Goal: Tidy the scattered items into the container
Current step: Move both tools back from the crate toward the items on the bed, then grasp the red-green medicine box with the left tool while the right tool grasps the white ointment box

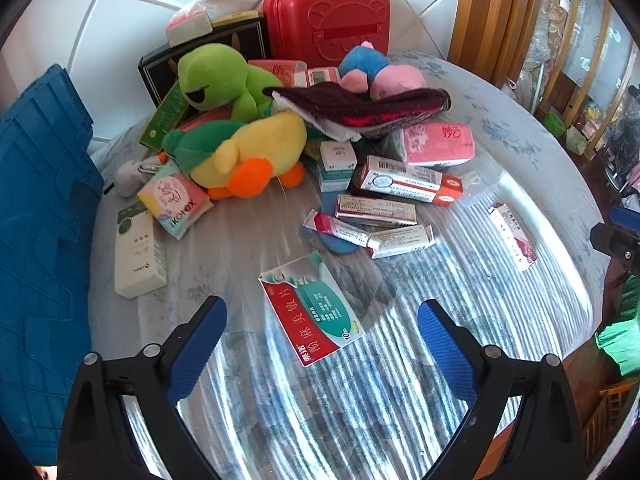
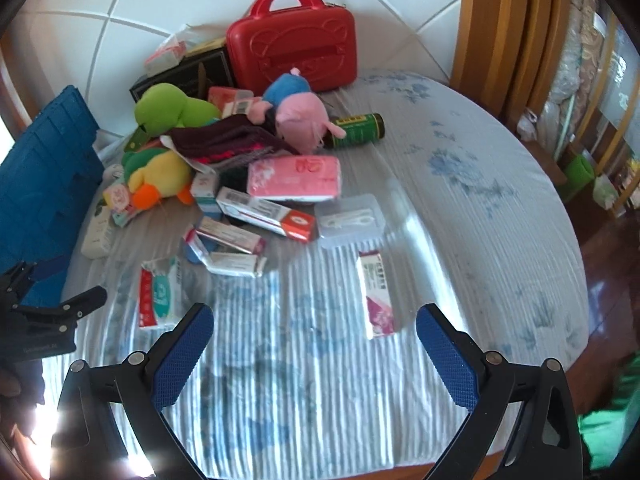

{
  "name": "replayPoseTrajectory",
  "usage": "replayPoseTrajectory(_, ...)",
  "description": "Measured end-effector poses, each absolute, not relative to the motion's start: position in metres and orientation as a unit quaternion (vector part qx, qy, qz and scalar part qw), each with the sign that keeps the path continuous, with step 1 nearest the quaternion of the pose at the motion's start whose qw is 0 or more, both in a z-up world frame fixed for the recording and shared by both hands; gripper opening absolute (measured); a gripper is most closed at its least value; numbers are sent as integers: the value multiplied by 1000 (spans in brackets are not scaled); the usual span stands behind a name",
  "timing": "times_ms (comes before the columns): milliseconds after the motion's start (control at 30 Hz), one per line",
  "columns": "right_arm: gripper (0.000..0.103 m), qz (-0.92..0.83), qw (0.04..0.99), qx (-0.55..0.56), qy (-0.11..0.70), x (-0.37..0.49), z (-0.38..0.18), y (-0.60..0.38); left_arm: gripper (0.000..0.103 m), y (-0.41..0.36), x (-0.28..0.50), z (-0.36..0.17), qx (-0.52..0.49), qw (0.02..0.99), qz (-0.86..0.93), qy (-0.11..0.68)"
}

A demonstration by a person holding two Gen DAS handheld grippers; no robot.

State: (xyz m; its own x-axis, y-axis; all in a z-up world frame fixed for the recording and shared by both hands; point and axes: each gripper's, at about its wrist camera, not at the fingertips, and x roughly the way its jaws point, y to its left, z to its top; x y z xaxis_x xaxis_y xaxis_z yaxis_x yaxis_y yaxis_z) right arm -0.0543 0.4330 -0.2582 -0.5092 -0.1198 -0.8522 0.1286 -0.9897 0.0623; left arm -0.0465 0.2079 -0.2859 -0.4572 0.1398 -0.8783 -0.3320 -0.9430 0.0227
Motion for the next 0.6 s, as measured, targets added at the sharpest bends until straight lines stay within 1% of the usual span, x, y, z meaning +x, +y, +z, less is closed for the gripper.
replayPoseTrajectory(100, 103, -861, 65, 503, 22, -55, -286, 444, 98, 207, -55, -314, -519, 126, 842, 81)
replayPoseTrajectory(300, 103, -841, 54, 536, 46, -63, -335, 460, 98, 201, -68, -354, -536, 95, 836, 67)
replayPoseTrajectory(500, 103, -829, 61, 552, 69, -85, -368, 456, 98, 203, -75, -384, -550, 75, 830, 64)
replayPoseTrajectory(600, 100, -826, 61, 555, 73, -95, -380, 455, 98, 207, -78, -394, -553, 72, 827, 71)
